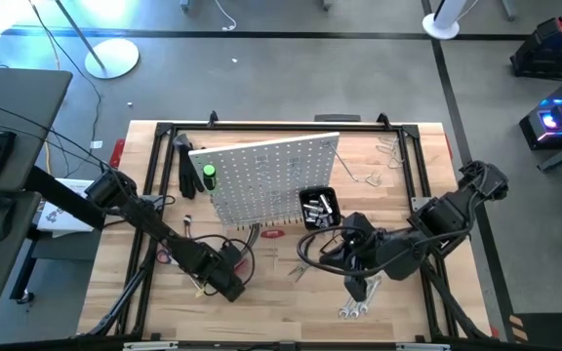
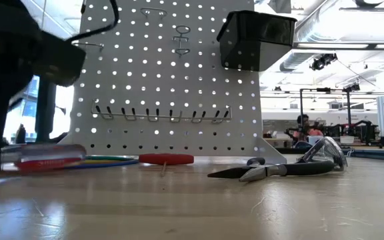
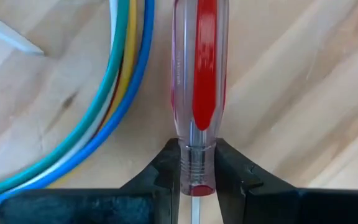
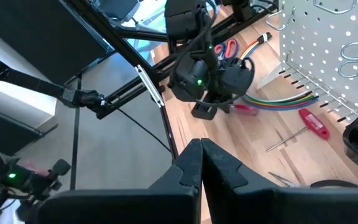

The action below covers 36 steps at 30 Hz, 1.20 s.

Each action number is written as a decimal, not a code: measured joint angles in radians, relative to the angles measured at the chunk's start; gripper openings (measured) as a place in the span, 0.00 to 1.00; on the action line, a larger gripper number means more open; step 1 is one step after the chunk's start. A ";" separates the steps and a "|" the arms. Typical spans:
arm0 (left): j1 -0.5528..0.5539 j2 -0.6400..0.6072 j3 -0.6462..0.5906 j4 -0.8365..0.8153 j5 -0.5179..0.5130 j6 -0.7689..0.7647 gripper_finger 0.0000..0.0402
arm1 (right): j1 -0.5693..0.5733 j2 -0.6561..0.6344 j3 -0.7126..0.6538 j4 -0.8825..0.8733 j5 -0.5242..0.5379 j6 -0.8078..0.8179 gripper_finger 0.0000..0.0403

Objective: Hang tools onto peg board
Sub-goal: Hang the red screwdriver on the peg board

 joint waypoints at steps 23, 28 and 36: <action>-0.203 -0.316 0.047 0.000 -0.107 0.248 0.14 | -0.006 0.000 0.000 0.030 -0.055 0.009 0.00; -0.251 -0.358 0.047 0.044 -0.084 0.217 0.14 | -0.005 0.000 0.000 0.030 -0.067 0.009 0.00; -0.300 -0.441 0.047 0.198 -0.036 0.170 0.14 | -0.005 0.005 0.000 0.085 -0.055 0.009 0.00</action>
